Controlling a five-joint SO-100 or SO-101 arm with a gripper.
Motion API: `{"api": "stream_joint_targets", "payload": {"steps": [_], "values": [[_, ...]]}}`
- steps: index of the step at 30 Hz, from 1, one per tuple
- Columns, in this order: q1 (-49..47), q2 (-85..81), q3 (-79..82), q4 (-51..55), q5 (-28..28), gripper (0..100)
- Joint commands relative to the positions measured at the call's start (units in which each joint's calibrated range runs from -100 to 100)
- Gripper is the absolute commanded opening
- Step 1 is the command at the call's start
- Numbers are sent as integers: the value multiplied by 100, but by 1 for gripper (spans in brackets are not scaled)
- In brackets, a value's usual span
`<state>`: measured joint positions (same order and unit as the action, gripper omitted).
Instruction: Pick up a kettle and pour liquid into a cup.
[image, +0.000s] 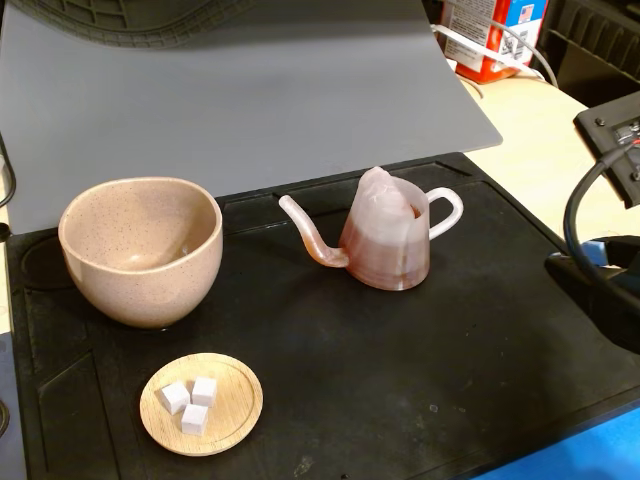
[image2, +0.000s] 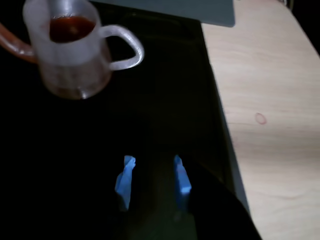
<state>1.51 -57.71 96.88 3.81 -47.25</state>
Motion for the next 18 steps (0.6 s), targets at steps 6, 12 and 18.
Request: {"api": "stream_joint_targets", "payload": {"steps": [6,12,18], "values": [[5,1547,-1703,-186,83,11],[-163,3040,-1794,-2313,83,11],[-102,3160,-1921,-2313,435,14]]}}
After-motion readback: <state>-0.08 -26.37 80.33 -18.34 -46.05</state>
